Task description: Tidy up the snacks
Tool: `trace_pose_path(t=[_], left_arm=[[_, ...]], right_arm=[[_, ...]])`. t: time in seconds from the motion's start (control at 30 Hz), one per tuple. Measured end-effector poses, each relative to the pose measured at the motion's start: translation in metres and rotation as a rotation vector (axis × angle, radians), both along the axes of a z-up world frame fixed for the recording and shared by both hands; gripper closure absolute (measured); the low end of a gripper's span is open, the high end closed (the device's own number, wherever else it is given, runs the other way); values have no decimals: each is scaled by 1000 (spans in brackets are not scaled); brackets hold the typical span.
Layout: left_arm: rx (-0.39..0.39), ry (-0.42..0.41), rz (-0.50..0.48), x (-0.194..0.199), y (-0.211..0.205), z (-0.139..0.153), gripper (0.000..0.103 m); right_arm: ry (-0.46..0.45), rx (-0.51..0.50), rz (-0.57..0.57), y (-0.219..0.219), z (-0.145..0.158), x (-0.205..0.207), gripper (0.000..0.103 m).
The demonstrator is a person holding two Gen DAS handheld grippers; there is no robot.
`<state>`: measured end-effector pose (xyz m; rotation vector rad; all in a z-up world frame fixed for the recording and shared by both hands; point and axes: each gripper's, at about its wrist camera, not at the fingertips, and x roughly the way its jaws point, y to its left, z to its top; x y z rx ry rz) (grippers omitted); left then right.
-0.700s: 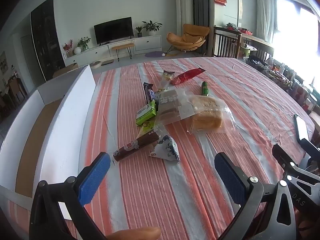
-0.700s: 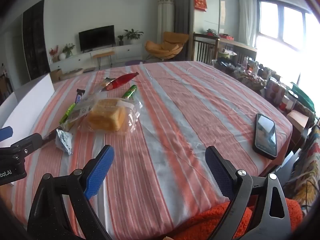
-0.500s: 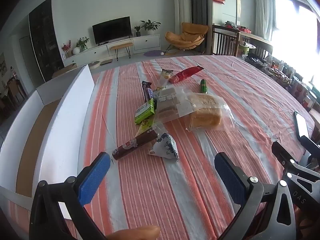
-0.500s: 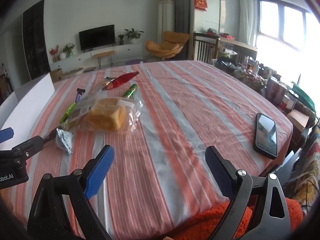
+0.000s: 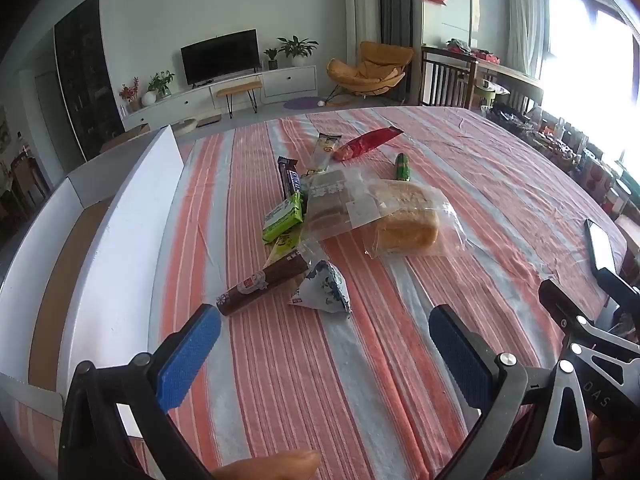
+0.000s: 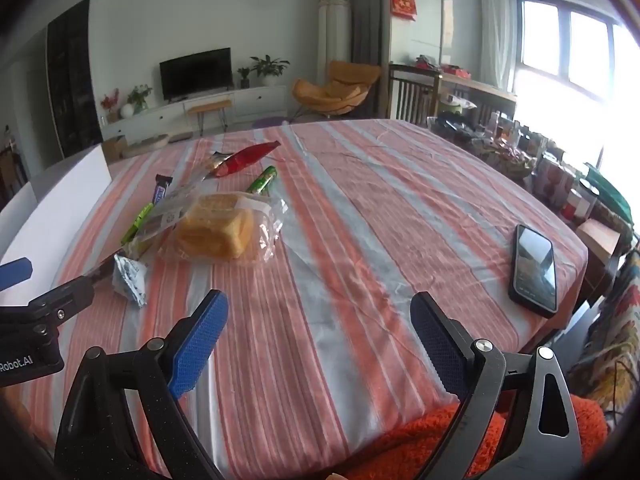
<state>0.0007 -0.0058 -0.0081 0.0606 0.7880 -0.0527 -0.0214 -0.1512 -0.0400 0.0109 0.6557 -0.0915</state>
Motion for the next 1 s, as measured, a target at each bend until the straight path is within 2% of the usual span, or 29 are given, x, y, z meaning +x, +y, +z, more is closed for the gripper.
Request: trace_pose_path(t=[1.0], left_arm=[[-10,-9,0,0,0,2,0]], right_arm=[[4,7,4,-4,-2,3,9]])
